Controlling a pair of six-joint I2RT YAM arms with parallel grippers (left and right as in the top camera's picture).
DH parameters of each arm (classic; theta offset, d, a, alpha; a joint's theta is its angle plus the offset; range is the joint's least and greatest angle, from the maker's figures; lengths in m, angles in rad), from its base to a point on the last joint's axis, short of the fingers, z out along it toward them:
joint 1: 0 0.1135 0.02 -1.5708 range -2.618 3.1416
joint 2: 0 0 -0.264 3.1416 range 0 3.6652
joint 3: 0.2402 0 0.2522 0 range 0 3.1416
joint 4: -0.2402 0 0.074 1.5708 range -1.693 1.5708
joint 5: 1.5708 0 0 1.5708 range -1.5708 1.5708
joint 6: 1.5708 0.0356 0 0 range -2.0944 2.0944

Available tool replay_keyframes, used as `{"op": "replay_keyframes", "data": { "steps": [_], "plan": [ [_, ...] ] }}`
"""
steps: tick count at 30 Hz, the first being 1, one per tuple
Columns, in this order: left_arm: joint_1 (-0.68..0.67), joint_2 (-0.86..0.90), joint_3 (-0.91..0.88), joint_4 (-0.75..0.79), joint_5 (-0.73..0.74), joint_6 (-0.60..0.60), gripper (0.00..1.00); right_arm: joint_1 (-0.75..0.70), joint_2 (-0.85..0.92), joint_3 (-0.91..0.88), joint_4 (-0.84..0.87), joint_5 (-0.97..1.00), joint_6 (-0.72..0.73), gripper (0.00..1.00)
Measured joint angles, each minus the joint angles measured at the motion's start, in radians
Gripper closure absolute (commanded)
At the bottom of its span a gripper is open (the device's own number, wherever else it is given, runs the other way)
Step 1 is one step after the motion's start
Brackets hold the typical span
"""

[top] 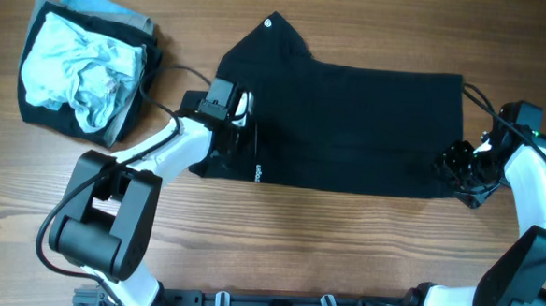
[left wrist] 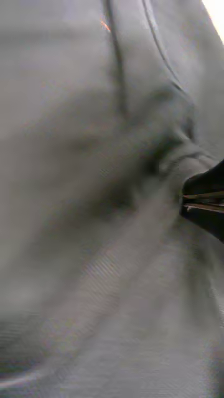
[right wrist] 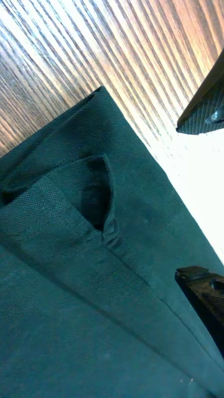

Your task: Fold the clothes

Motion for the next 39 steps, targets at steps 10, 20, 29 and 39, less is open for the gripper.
{"op": "replay_keyframes", "data": {
  "steps": [10,20,29,39],
  "plan": [
    [0.024,0.002,0.043,0.489,0.038,-0.118,0.86,0.000,0.000,0.000,0.003,0.000,0.000,0.27],
    [0.105,0.000,0.101,-0.225,0.126,0.013,0.96,0.000,0.000,0.000,0.004,0.000,0.000,0.27],
    [0.065,0.001,0.033,-0.209,0.082,0.158,0.96,0.000,0.000,0.000,0.009,0.000,0.000,0.27],
    [-0.016,0.053,0.021,-0.043,0.073,0.171,0.96,0.000,0.000,0.000,0.007,0.000,0.000,0.27]
  ]
}}
